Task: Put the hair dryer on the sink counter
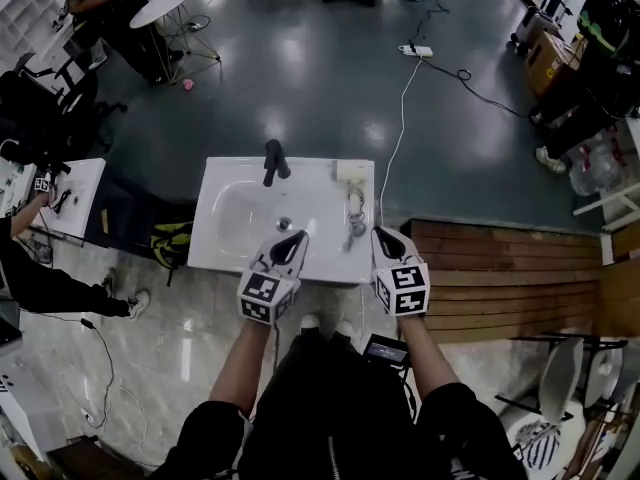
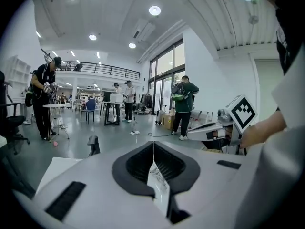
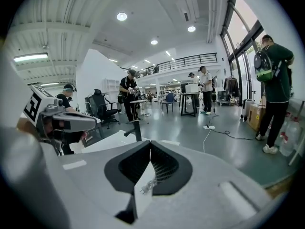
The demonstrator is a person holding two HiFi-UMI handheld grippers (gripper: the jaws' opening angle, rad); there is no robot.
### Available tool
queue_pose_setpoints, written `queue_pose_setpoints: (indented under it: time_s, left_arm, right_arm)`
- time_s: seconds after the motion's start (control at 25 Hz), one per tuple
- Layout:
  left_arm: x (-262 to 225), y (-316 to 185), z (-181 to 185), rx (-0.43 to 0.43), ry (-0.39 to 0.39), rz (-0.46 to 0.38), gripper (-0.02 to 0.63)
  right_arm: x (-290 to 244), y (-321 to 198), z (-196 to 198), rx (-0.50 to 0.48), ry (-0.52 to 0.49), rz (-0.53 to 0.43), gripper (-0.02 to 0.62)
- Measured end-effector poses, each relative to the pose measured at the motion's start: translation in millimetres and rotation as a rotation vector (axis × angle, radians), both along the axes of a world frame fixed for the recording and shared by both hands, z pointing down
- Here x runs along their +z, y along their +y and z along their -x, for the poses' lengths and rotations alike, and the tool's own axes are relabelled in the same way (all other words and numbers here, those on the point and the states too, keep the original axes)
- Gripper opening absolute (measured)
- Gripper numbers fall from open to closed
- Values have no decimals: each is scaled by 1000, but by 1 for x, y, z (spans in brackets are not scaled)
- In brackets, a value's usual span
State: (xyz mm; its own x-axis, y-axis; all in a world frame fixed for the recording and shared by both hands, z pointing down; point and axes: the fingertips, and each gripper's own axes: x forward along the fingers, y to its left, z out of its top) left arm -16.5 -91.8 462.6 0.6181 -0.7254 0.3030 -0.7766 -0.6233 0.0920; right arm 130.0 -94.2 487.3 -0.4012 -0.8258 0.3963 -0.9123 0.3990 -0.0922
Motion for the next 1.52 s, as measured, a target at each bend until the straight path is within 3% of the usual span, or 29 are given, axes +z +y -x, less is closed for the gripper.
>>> queue_pose_setpoints:
  time_s: [0.56,1.52]
  left_arm:
    - [-16,26,21,9,26,-49,14]
    - [-19,45,37,54,39,-72,14]
  right_arm:
    - [-41,32,17,31,4,-117,5]
    - [-45,55,35,68,32,-121,5]
